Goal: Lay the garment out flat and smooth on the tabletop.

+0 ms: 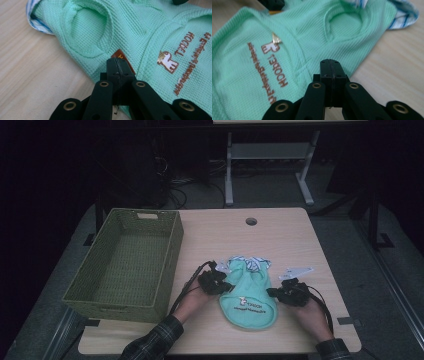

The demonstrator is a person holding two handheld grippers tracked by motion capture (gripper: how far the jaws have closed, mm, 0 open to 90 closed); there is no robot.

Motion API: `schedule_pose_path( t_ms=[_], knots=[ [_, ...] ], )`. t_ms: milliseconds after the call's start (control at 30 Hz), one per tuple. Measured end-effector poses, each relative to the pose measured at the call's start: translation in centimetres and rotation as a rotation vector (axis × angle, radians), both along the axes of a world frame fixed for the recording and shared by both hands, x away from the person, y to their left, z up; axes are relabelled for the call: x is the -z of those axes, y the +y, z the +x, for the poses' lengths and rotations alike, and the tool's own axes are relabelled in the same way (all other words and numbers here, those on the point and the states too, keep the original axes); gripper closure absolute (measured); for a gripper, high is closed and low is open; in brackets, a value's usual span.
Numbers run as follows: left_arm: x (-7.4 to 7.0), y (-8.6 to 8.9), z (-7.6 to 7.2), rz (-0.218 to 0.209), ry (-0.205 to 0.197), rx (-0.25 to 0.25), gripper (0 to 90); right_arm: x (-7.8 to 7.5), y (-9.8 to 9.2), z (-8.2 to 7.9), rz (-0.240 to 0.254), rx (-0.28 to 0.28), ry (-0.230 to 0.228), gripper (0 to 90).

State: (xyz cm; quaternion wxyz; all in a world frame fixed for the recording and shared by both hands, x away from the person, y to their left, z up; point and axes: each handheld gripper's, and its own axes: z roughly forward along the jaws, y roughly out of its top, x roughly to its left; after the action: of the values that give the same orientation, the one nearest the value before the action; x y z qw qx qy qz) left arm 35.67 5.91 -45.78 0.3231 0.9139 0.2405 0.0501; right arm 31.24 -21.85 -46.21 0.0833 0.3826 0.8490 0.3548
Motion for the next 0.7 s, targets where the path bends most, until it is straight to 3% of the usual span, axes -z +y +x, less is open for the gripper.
schedule_pose_path(
  t_ms=[67,400,700],
  knots=[
    [0.0,-0.1,-0.1,0.005,-0.001,0.004,89.6,0.1,0.0,-0.2,0.007,0.003,0.017,89.9],
    [0.1,-0.3,-0.7,-0.01,0.013,0.011,89.5,0.4,0.0,-0.3,-0.011,-0.003,0.01,90.0],
    [0.1,-1.0,-1.6,-0.024,0.033,0.056,89.5,0.3,-0.6,0.1,-0.035,0.02,0.007,90.0]
  ],
)
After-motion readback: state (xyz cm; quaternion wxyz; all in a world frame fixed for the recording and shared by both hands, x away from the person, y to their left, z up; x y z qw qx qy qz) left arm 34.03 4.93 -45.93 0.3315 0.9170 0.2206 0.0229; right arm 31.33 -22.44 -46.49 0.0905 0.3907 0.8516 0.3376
